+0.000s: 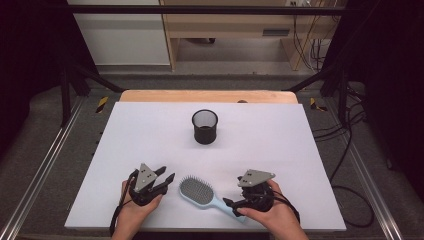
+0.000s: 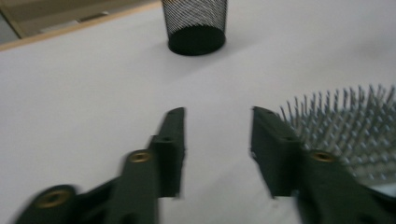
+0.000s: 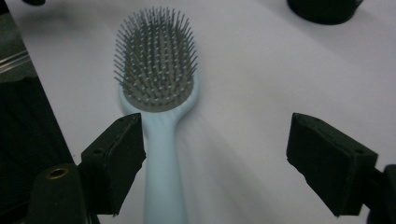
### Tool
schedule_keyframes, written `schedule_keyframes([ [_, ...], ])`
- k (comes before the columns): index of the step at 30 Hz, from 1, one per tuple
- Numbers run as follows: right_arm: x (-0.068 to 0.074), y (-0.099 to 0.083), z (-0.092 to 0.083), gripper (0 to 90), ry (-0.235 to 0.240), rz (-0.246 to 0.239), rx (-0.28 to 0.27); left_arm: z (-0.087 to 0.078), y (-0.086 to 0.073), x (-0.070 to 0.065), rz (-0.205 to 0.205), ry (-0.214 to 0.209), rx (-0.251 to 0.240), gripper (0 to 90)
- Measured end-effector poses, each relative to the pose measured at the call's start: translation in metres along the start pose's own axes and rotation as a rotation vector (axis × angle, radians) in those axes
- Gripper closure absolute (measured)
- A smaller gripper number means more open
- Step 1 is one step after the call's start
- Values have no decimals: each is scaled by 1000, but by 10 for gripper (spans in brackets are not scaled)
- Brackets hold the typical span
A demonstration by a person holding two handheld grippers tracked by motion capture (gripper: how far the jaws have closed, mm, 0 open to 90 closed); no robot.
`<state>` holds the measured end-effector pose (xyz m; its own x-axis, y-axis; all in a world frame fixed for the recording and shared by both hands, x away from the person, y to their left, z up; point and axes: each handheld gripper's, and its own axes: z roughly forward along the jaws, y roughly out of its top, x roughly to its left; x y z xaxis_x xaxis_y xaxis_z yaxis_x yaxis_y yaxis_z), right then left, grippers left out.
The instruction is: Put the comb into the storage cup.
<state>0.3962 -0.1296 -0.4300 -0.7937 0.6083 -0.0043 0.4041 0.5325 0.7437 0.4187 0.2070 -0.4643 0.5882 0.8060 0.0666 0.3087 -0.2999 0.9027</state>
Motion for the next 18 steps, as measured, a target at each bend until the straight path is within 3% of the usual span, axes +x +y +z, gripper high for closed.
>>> schedule_keyframes([
  [1, 3, 1, 3, 204, 6, -5, 19, -1, 1, 1, -7, 13, -21, 452],
  [2, 7, 3, 10, 220, 20, -17, 54, -2, 2, 4, -23, 36, -50, 316],
  [6, 15, 5, 23, 311, 45, -30, 118, -5, 2, 7, -49, 60, -77, 113],
  [9, 20, 6, 31, 375, 60, -40, 157, -5, 2, 8, -57, 66, -78, 66],
  [18, 26, 7, 46, 519, 75, -48, 235, -7, 2, 11, -70, 71, -89, 53],
])
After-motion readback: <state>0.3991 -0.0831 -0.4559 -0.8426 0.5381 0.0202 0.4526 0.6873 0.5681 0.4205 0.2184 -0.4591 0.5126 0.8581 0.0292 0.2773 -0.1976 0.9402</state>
